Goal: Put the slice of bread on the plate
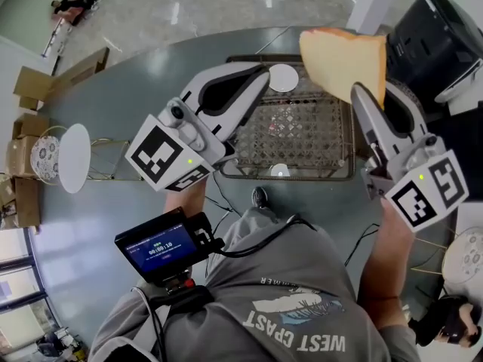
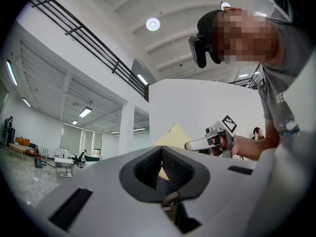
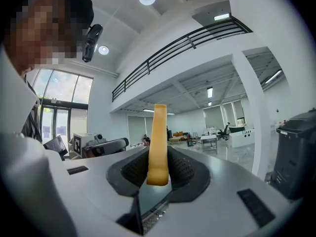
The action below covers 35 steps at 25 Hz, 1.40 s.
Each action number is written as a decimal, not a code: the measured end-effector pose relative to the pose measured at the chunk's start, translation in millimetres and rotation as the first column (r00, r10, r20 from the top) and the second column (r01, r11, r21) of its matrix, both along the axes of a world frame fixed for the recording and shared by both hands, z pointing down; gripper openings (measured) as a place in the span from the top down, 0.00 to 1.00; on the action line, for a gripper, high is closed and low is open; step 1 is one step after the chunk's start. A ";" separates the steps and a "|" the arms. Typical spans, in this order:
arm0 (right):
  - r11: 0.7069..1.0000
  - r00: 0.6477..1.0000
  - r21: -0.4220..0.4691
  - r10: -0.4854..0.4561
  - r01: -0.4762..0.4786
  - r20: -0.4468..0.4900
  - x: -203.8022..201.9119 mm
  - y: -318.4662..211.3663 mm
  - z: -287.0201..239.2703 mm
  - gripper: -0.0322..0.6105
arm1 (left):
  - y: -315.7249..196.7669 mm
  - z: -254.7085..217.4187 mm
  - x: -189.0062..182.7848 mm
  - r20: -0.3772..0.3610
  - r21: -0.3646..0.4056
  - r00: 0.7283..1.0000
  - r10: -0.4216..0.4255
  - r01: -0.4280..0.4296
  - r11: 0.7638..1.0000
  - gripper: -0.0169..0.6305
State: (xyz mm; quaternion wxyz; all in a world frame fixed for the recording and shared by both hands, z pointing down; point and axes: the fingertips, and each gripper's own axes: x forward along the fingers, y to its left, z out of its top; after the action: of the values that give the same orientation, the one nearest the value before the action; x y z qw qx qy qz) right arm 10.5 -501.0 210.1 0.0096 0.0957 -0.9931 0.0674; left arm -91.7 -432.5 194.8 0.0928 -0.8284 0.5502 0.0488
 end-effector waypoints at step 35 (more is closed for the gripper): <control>0.996 0.949 -0.058 0.042 -0.063 -0.312 -186.1 -196.5 254.8 0.81 | -69.9 117.3 -124.5 -0.117 -0.269 0.984 -0.137 0.102 0.958 0.96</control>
State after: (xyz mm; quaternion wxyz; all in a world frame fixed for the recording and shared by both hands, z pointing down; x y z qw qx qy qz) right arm -175.6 -697.5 464.9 0.1668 0.1311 -0.9735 0.0850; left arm -216.2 -502.4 312.2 -0.0521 -0.7934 0.6059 0.0257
